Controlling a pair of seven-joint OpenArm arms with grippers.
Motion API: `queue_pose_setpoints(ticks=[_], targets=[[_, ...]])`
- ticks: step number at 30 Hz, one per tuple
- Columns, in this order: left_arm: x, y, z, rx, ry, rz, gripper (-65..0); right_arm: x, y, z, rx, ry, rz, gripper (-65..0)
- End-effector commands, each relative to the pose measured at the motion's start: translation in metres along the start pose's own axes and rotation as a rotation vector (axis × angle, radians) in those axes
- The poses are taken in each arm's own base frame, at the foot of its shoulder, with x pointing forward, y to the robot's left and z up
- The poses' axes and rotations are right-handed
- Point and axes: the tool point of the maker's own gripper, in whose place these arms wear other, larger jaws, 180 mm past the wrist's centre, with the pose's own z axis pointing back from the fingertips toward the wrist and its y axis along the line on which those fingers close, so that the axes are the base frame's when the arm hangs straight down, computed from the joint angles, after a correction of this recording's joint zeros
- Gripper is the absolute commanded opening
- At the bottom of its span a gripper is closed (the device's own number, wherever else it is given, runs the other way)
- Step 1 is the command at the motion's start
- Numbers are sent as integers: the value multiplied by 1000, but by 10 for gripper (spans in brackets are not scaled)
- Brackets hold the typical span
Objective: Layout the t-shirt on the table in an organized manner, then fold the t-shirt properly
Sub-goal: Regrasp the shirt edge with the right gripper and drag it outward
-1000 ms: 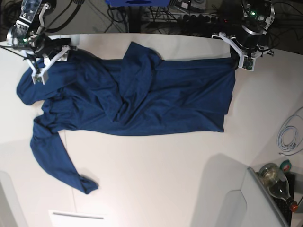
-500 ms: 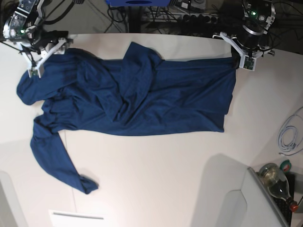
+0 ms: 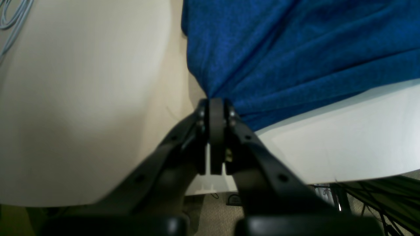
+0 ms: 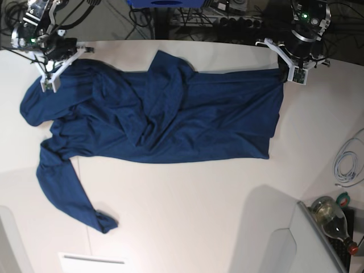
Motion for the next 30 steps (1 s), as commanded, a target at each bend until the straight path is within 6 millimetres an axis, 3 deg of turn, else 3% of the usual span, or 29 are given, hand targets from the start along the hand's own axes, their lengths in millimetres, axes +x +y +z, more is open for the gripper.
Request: queue_pose_setpoints(ticks=[1, 7, 11, 14, 16, 19, 21, 25, 30], targets=[[7, 6, 3, 14, -27, -13, -650, 17, -5, 11, -21, -59, 14, -650], [8, 5, 3, 13, -32, -13, -650, 56, -11, 44, -81, -109, 58, -638], [8, 5, 3, 12, -32, -14, -650, 65, -13, 55, -104, -115, 69, -638], [5, 5, 5, 12, -23, -14, -650, 56, -17, 55, -115, -67, 55, -599], [2, 4, 6, 11, -17, -14, -650, 48, -18, 54, -118, -42, 52, -509], [1, 4, 7, 10, -14, -14, -650, 42, -19, 47, -109, -66, 25, -308], [1, 4, 7, 10, -14, -14, -650, 35, -18, 35, -97, -64, -9, -224], [1, 4, 7, 9, -13, -14, -650, 20, -12, 12, -56, -37, -42, -270], [1, 4, 7, 9, -13, -14, -650, 13, -8, 1, -33, -32, -57, -323]])
